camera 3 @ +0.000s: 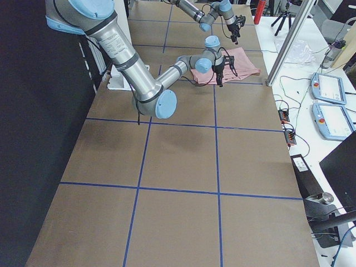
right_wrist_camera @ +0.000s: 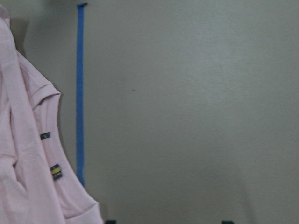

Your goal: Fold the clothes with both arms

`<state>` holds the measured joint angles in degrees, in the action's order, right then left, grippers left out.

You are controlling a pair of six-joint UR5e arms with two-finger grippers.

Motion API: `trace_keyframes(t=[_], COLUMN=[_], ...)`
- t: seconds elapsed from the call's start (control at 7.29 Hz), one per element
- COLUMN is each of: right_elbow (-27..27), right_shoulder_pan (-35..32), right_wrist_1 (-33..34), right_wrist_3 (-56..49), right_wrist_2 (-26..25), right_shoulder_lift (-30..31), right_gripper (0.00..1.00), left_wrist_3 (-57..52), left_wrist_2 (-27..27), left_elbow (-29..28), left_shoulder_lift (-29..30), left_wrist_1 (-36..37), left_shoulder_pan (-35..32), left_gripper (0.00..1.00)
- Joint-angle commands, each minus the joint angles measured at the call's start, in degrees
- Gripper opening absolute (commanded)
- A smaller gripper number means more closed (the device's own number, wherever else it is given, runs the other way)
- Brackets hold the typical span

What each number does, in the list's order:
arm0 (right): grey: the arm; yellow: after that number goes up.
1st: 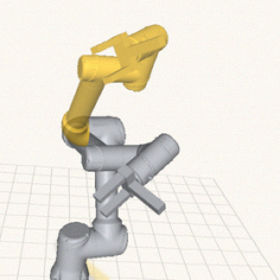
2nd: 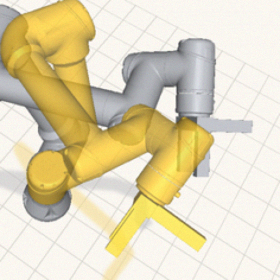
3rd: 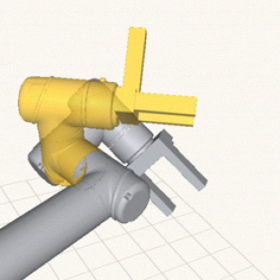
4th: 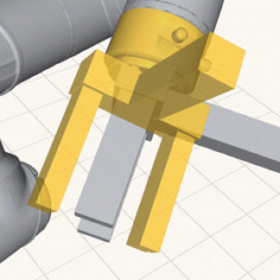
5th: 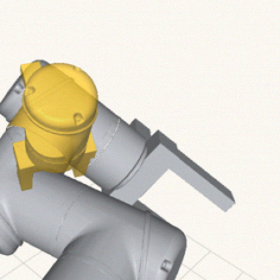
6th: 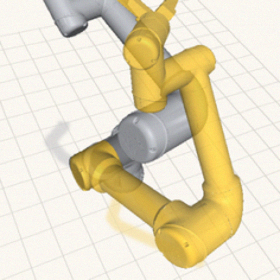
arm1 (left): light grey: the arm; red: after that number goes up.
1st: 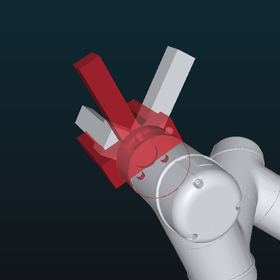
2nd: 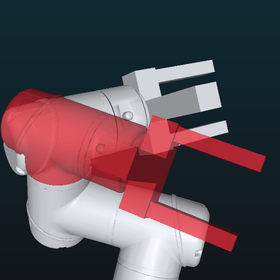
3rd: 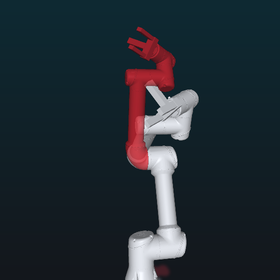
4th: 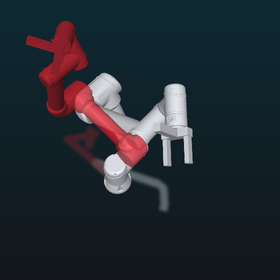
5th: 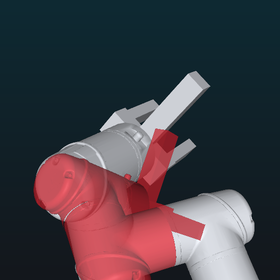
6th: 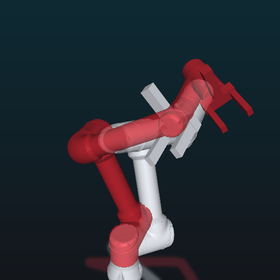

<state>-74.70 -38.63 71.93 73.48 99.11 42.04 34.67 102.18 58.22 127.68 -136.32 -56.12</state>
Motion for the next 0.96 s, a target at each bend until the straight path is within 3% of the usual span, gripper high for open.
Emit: trace_keyframes(t=[0.0, 0.27, 0.82], right_elbow=[8.1, 12.2, 13.0], right_shoulder_pan=[4.4, 5.8, 6.5], right_wrist_1=[0.0, 0.2, 0.3], right_wrist_3=[3.6, 2.2, 1.0], right_wrist_2=[-5.6, -6.8, -7.3], right_shoulder_lift=[-6.0, -7.8, -7.6], right_gripper=[0.48, 0.45, 0.40], left_wrist_3=[0.3, 0.5, 0.5], left_wrist_2=[0.2, 0.2, 0.3], left_elbow=[1.0, 1.0, 1.1], left_shoulder_lift=[-0.4, -0.4, -0.4], left_wrist_1=[-0.2, -0.2, -0.2], left_shoulder_pan=[0.0, 0.1, 0.2], left_gripper=[1.00, 1.00, 1.00])
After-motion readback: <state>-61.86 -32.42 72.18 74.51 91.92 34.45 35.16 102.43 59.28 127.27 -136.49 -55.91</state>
